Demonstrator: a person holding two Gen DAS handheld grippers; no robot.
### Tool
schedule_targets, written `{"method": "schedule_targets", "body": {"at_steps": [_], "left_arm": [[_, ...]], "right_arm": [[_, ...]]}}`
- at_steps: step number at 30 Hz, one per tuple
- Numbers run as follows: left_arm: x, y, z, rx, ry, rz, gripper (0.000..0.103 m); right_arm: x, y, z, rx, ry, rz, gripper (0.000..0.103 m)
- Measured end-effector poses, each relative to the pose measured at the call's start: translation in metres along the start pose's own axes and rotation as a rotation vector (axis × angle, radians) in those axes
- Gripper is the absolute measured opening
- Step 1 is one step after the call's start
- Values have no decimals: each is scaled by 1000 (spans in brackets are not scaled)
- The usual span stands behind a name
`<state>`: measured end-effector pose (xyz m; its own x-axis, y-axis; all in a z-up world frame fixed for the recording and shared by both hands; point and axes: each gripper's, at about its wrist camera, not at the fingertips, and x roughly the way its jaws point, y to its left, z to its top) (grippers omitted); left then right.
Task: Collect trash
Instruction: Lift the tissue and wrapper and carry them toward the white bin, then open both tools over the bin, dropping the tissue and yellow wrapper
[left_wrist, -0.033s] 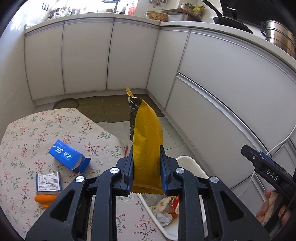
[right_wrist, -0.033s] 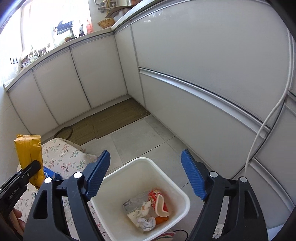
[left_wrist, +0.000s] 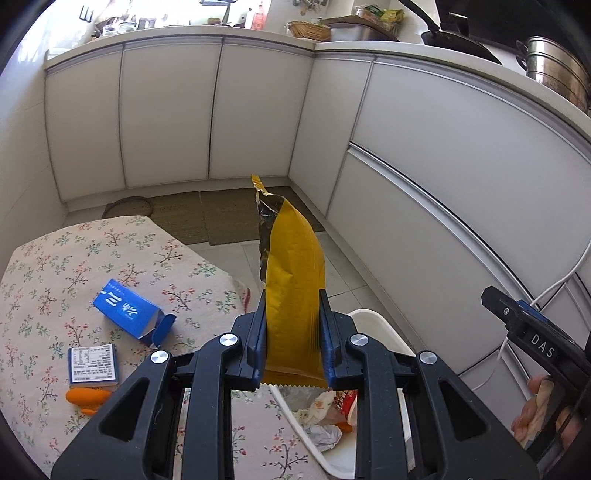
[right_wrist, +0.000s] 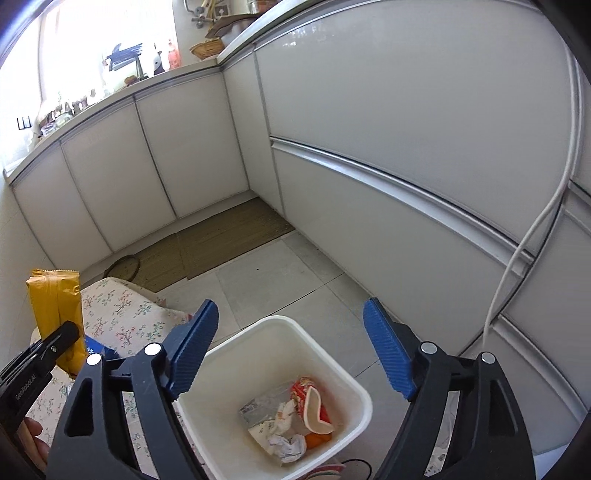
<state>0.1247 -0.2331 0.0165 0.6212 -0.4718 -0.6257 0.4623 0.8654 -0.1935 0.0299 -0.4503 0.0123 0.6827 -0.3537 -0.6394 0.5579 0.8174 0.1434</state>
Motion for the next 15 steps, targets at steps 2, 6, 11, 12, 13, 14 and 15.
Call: {"method": "schedule_targets", "body": {"at_steps": [2,6,11,12,13,14,15], "left_arm": [[3,-10,-1,16,2,-11,23],[10,-27,-4,47,14,-34,23],[21,-41,-7,65,40,-72,24],[23,-44,-8,71,45,-78,25],[26,-48,-9,82,50,-86,26],[28,-51,-10,89,54,-94,27],[30,-54,-11,96,60,-100,29]], "right_arm": [[0,-10,2,7,1,-25,79],[-4,-28,1,2,-13,-97,79],[-11,-44,-1,4,-27,-152,83],[-11,-49,-1,11,-23,-155,83],[-10,-51,-2,16,-19,-157,83],[-9,-54,-2,20,-13,-160,83],[-8,-55,-3,21,-9,-162,83]]}}
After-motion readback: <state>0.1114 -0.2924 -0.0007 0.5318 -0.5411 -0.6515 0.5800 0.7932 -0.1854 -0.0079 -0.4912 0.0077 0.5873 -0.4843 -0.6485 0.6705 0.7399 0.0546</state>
